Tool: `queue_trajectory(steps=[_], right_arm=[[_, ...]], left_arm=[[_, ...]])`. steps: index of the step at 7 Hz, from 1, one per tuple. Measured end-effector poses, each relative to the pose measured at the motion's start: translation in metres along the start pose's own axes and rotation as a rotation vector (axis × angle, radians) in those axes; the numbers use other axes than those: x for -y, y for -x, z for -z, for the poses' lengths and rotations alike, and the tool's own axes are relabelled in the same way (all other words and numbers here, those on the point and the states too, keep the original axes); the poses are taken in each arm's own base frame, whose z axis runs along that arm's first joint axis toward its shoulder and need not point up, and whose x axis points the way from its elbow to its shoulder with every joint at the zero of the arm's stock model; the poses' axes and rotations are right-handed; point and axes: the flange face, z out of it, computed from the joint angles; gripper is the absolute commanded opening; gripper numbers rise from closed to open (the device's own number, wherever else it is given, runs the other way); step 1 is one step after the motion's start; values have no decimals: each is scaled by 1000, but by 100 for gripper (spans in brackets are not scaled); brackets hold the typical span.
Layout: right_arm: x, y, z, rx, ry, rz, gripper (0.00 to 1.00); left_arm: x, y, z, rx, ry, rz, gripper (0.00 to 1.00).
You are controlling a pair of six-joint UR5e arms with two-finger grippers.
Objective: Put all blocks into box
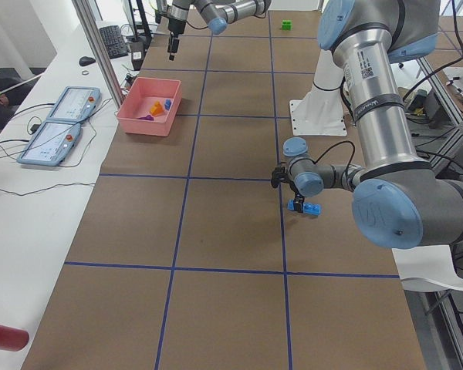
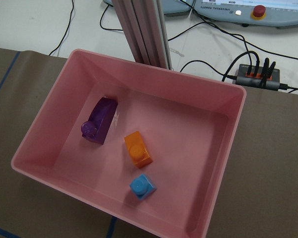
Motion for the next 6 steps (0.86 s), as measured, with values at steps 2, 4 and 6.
queue_trajectory(steps=[2, 4, 6], right_arm=[[1, -44, 26, 16, 9, -23, 99], [-24, -111, 55, 21, 20, -18, 99], [-51, -187, 83, 10, 38, -29, 99]], left_arm=[[-1, -2, 0, -4, -1, 4, 0], [0, -12, 13, -42, -23, 42, 0], [1, -33, 47, -112, -62, 78, 0]])
